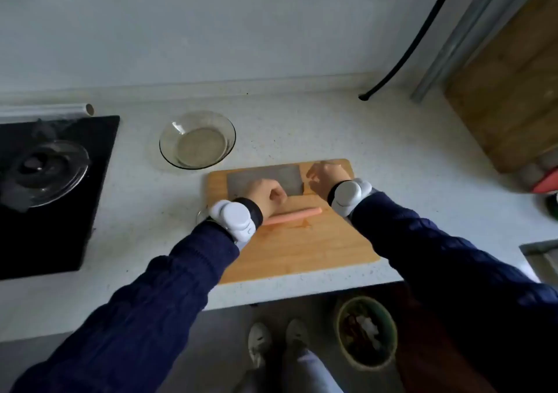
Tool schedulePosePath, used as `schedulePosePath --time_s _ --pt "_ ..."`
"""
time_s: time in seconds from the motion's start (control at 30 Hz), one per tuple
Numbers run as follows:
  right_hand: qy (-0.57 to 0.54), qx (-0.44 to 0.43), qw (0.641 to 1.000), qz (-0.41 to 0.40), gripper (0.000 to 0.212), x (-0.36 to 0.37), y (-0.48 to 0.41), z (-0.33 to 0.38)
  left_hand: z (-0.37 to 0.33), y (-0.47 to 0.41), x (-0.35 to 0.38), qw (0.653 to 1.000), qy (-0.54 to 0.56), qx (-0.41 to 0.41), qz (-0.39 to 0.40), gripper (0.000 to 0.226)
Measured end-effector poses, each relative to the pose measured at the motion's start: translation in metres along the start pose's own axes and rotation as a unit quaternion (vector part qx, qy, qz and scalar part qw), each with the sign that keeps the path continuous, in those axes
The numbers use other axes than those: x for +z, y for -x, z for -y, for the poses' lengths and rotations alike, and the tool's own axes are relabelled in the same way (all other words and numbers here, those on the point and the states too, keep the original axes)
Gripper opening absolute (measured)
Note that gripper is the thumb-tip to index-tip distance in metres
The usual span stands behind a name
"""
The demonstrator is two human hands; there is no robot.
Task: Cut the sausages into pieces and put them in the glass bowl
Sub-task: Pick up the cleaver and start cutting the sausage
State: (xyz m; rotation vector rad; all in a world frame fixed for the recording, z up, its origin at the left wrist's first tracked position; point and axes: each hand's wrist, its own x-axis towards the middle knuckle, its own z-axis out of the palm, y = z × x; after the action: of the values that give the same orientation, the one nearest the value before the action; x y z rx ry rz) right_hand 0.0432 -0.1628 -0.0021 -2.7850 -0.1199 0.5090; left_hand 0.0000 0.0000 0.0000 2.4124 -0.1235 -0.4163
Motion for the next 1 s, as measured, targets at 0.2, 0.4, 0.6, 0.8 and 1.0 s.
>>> schedulePosePath --time_s 0.2,0.4,0.6,0.8,1.0 --pt "0.068 0.016 0.995 0.071 0.037 0.012 -0.017 -0.011 0.012 -0.002 0.024 0.999 -0.032 0.001 -0.015 0.012" --pt "0.104 -0.009 0.991 0.084 0.039 0.018 -0.03 -0.009 0.014 -0.01 0.042 0.997 -0.055 0.02 -0.042 0.018" --pt "0.109 -0.012 0.99 0.084 0.042 0.023 -0.036 -0.012 0.018 -0.008 0.054 0.991 -0.118 0.046 -0.053 0.029" --pt "0.109 -0.023 0.99 0.084 0.041 0.019 -0.031 -0.014 0.018 -0.01 0.06 0.991 -0.127 0.039 -0.023 0.031" --pt "0.059 -0.032 0.995 0.077 0.036 0.008 -0.02 -0.019 0.014 -0.014 0.067 0.988 -0.145 0.043 -0.003 0.03"
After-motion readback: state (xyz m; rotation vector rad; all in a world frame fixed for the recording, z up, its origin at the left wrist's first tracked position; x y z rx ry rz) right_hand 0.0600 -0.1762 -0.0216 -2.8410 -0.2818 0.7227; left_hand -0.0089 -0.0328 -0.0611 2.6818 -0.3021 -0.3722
